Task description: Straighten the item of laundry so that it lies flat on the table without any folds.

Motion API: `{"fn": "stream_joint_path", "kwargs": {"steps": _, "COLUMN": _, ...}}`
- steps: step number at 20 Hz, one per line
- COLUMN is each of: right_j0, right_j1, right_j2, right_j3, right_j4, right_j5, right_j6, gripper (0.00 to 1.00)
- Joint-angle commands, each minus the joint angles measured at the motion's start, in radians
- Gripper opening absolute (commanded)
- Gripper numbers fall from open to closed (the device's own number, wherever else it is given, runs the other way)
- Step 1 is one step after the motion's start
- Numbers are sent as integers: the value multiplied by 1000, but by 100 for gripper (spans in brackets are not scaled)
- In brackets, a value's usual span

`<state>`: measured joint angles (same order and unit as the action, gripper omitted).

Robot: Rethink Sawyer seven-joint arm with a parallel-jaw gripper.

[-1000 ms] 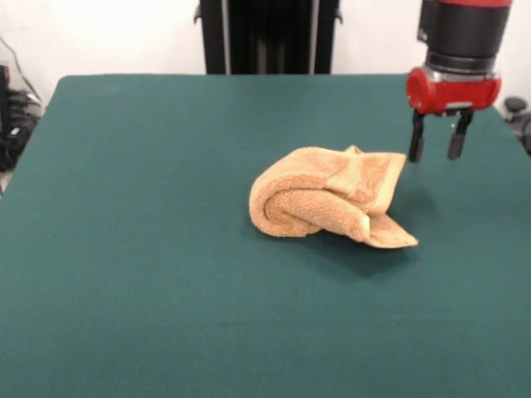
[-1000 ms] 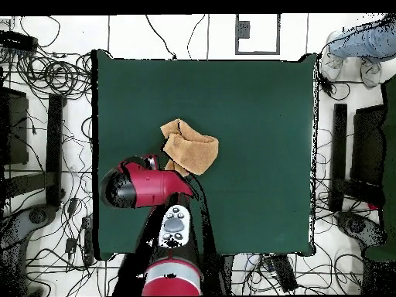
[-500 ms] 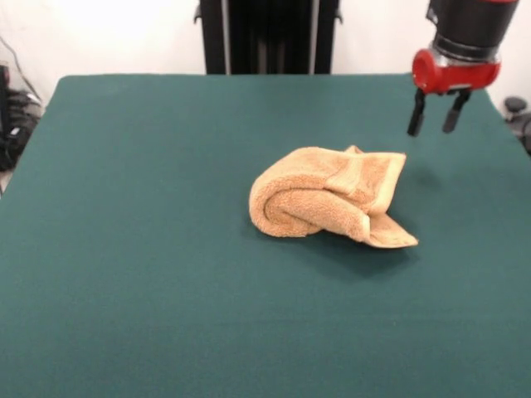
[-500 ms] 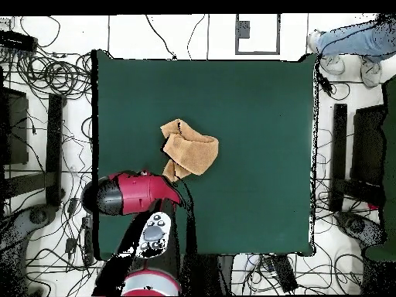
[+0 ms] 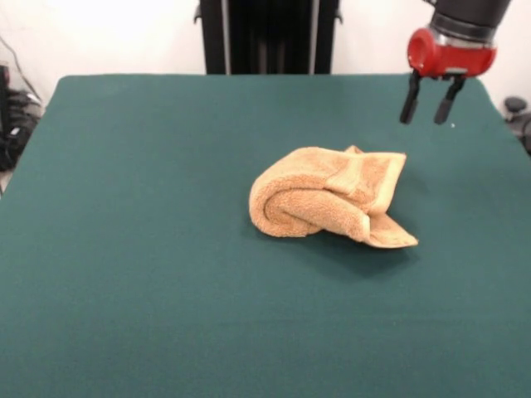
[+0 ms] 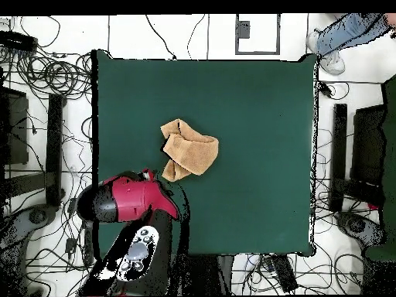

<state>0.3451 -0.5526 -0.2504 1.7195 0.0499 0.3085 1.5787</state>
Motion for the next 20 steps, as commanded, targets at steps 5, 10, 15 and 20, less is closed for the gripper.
{"fn": "stream_joint_path", "kwargs": {"steps": 5, "right_j0": -9, "right_j1": 27, "right_j2": 29, "right_j3": -9, "right_j4": -6, "right_j5": -247, "right_j6": 221, "gripper": 100}}
{"fn": "stream_joint_path", "kwargs": {"steps": 10, "right_j0": -31, "right_j1": 43, "right_j2": 53, "right_j3": -41, "right_j4": -1, "right_j5": -256, "right_j6": 183, "gripper": 100}}
{"fn": "stream_joint_path", "kwargs": {"steps": 15, "right_j0": -62, "right_j1": 69, "right_j2": 90, "right_j3": -48, "right_j4": -6, "right_j5": -227, "right_j6": 148, "gripper": 100}}
{"fn": "stream_joint_path", "kwargs": {"steps": 20, "right_j0": -59, "right_j1": 130, "right_j2": 52, "right_j3": -124, "right_j4": 7, "right_j5": -173, "right_j6": 133, "gripper": 100}}
